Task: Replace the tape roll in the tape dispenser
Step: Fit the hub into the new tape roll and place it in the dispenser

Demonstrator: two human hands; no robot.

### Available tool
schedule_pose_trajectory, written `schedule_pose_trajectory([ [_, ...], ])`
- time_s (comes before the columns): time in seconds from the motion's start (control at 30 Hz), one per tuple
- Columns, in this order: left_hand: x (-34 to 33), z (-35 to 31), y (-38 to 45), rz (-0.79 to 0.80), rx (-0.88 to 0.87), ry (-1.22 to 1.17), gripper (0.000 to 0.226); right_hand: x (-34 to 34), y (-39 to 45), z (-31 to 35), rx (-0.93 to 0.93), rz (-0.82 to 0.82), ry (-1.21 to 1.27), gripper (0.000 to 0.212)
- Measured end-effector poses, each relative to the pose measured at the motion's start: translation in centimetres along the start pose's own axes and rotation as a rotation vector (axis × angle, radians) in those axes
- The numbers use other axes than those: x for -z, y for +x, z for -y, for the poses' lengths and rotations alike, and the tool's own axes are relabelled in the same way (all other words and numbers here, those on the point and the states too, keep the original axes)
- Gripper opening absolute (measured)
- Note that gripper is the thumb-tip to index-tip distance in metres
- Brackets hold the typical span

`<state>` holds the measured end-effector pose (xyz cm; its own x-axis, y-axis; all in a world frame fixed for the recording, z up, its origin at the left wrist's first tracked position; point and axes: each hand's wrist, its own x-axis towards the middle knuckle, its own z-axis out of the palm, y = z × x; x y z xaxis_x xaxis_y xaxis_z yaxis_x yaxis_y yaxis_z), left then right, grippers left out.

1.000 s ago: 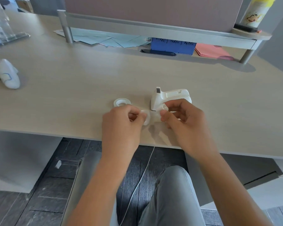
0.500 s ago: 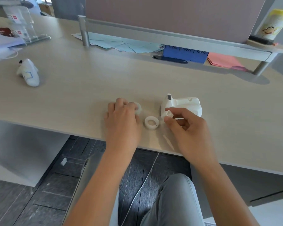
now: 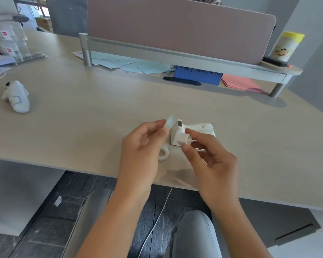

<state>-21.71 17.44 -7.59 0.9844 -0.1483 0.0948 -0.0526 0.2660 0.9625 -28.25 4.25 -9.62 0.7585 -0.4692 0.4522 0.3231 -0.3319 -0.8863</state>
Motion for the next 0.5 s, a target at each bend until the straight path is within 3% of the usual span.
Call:
schedule_pose_trajectory([
  [0.2,-2.0,-0.2,-1.8,0.120,0.139,-0.336,0.022,1.0,0.1,1.2,0.145,-0.006,-0.038,0.039],
  [0.4,-2.7,0.5,-2.5,0.096,0.114,-0.354,0.020,1.2,0.1,1.6,0.081,0.036,0.045,0.043],
  [0.5,-2.6,0.7,-2.5,0.084,0.098,-0.354,0.020,1.2,0.2,2.2,0.010,0.044,0.152,0.034],
])
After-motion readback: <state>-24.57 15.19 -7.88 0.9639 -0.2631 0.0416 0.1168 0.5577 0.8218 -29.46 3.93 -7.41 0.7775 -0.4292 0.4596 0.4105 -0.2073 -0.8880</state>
